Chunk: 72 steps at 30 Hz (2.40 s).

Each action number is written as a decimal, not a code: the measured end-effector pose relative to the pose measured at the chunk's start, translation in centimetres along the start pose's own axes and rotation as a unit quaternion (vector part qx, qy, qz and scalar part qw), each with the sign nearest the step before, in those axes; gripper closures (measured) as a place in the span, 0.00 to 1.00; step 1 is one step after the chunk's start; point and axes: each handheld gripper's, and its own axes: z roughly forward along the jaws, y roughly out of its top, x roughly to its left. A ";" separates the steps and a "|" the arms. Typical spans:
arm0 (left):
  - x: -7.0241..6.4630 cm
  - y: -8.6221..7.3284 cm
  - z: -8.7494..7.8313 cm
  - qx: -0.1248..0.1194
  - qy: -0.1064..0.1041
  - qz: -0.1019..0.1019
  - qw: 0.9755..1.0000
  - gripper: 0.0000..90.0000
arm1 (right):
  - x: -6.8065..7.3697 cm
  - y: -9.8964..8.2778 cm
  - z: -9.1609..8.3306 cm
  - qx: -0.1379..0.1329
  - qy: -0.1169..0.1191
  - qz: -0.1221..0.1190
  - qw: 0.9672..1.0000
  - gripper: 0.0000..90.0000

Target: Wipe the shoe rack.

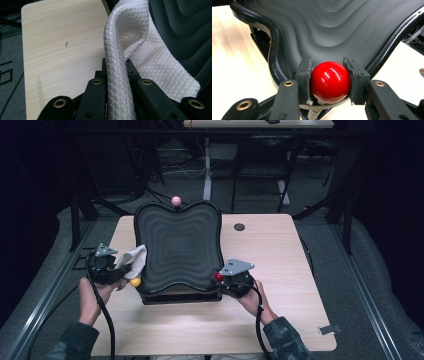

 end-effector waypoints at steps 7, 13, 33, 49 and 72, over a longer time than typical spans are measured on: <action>0.3 3.0 -0.3 -0.023 0.016 0.001 1.000 0.92 | -0.1 -0.1 0.0 -0.002 0.007 -0.004 1.000 0.67; 0.8 6.5 0.8 -0.027 0.032 -0.005 0.999 0.92 | -0.2 -0.1 0.0 -0.003 0.009 -0.002 1.000 0.67; 2.2 9.9 1.5 -0.039 0.057 -0.028 0.997 0.92 | 0.9 -0.2 -0.6 -0.002 0.027 -0.003 1.000 0.67; 2.9 12.2 1.8 -0.043 0.078 -0.040 0.995 0.91 | 2.8 -0.8 -2.3 0.003 0.045 -0.010 0.999 0.67; -2.5 15.3 3.6 -0.047 0.049 0.026 0.997 0.91 | 2.6 -0.9 -2.2 -0.003 0.052 -0.015 0.999 0.67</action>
